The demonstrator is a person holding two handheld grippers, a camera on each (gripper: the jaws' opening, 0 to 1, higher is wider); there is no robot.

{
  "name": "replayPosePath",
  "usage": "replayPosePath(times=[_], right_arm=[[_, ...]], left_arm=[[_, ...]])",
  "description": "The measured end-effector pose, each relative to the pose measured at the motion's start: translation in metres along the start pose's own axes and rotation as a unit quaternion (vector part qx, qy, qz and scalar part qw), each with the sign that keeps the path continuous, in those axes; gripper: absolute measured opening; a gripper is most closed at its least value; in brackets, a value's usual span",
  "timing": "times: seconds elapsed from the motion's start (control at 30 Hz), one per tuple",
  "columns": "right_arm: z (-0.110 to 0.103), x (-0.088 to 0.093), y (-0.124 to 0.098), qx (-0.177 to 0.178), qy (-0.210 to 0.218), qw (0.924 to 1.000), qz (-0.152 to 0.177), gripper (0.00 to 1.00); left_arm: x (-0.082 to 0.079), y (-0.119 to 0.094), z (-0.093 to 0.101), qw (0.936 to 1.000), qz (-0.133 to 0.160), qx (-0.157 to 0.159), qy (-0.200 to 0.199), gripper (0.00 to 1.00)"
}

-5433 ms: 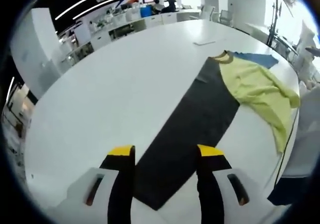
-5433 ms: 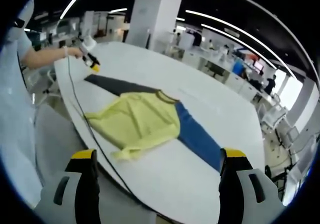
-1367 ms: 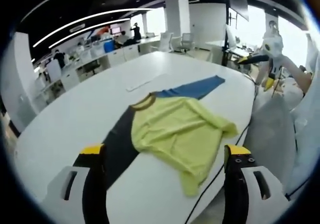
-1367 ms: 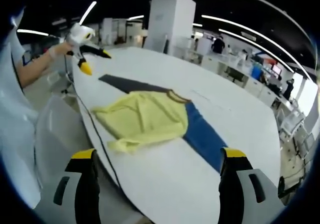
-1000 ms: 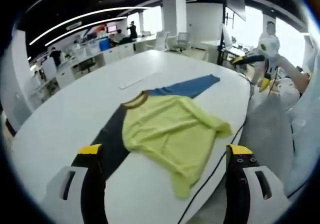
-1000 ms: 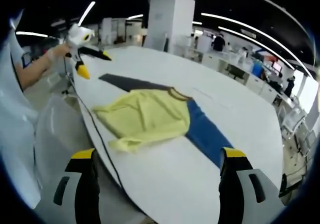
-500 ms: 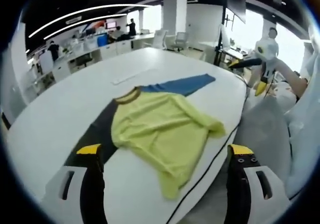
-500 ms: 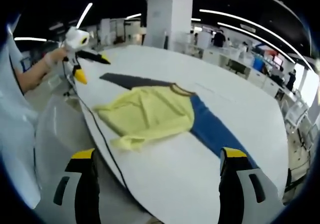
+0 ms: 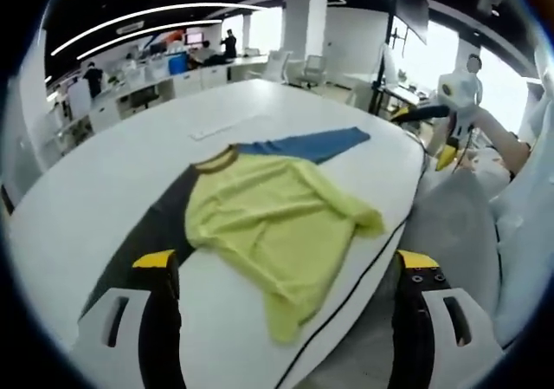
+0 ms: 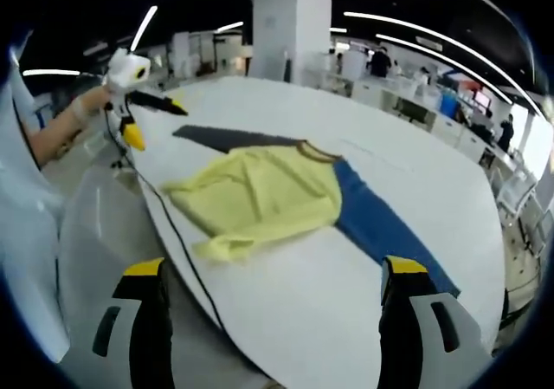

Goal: Fold the garment on the visible template until the final outline fits inside the template.

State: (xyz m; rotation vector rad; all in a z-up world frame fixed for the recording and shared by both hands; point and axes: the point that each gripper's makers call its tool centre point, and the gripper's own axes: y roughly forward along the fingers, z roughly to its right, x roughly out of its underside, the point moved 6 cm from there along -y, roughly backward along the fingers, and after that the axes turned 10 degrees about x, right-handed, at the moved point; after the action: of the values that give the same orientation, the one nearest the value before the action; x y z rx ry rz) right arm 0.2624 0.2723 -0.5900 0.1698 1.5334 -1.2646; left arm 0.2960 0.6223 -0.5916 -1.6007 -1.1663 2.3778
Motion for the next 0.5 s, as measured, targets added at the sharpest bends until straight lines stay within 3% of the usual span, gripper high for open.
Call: replayPosePath(times=[0.5], right_arm=[[-0.005,-0.002,0.017,-0.011,0.017,0.9998,0.001,1.00]], left_arm=[[0.006,0.017,-0.005,0.9997,0.007,0.005,-0.022,0.97]])
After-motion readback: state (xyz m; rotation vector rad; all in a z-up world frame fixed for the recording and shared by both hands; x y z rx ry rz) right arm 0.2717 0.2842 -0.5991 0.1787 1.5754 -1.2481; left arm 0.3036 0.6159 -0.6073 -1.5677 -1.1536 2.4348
